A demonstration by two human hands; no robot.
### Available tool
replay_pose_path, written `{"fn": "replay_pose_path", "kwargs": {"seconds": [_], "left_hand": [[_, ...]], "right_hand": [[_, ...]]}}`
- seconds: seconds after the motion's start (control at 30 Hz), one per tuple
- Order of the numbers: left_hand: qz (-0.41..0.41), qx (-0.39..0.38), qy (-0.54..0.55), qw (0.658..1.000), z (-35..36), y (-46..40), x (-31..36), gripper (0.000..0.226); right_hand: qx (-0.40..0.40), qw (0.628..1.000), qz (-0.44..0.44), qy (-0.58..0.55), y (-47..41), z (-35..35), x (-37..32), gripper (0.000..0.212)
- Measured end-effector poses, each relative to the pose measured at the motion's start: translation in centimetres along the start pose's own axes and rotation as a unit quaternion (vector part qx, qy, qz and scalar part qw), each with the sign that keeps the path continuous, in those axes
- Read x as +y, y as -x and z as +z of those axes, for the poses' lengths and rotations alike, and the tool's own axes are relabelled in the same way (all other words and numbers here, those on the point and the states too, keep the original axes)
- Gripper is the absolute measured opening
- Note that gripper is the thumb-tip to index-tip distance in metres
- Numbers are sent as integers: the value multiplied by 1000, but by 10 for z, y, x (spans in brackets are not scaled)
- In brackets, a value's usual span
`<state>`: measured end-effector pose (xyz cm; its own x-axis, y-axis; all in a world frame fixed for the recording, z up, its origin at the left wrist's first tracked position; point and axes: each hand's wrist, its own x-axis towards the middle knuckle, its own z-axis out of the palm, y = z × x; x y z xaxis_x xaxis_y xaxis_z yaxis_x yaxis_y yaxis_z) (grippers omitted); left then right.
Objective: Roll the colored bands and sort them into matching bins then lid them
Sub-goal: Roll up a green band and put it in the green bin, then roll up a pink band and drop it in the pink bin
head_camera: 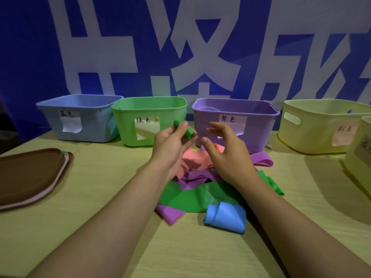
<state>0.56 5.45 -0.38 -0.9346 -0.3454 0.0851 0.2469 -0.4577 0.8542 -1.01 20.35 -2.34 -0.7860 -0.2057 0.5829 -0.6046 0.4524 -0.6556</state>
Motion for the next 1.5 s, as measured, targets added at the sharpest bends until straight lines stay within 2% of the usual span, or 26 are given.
{"fn": "replay_pose_path", "kwargs": {"seconds": [0.13, 0.23, 0.37, 0.43, 0.6, 0.67, 0.73, 0.83, 1.1, 1.23, 1.33, 1.43, 1.5], "left_hand": [[84, 33, -135, 987, -6, -12, 18, 11], [152, 54, -247, 956, -10, -32, 37, 24], [174, 82, -371, 909, -16, -70, 66, 40], [183, 73, -445, 873, -16, -88, 81, 39], [164, 11, -628, 761, -14, -122, 99, 39], [151, 1, -669, 727, -16, -132, 97, 39], [145, 4, -687, 712, -19, -139, 94, 40], [143, 6, -686, 713, -24, -144, 90, 38], [178, 13, -644, 744, -22, -134, 88, 41], [220, -3, -569, 792, -7, -104, 74, 36], [219, -34, -507, 833, -2, -72, 52, 28], [177, -44, -450, 874, -13, -49, 27, 17], [124, -71, -456, 878, -23, -38, 13, 14]], "right_hand": [[-26, 989, -38, 142, 0, 2, -3, 49], [-14, 985, -59, 162, 0, 5, -3, 44], [11, 983, -78, 163, 0, 8, -1, 40], [14, 982, -81, 169, -1, 10, 0, 41], [10, 981, -81, 178, -4, 13, 3, 42], [13, 980, -81, 179, -4, 14, 4, 41], [13, 981, -77, 179, -4, 14, 5, 41], [4, 981, -71, 179, -5, 13, 6, 42], [-17, 982, -60, 177, -5, 13, 6, 43], [-13, 983, -57, 177, -5, 11, 5, 42], [-17, 982, -61, 178, -5, 10, 4, 41], [-33, 982, -51, 178, -4, 9, 7, 40], [-42, 981, -43, 185, -4, 8, 9, 38]]}}
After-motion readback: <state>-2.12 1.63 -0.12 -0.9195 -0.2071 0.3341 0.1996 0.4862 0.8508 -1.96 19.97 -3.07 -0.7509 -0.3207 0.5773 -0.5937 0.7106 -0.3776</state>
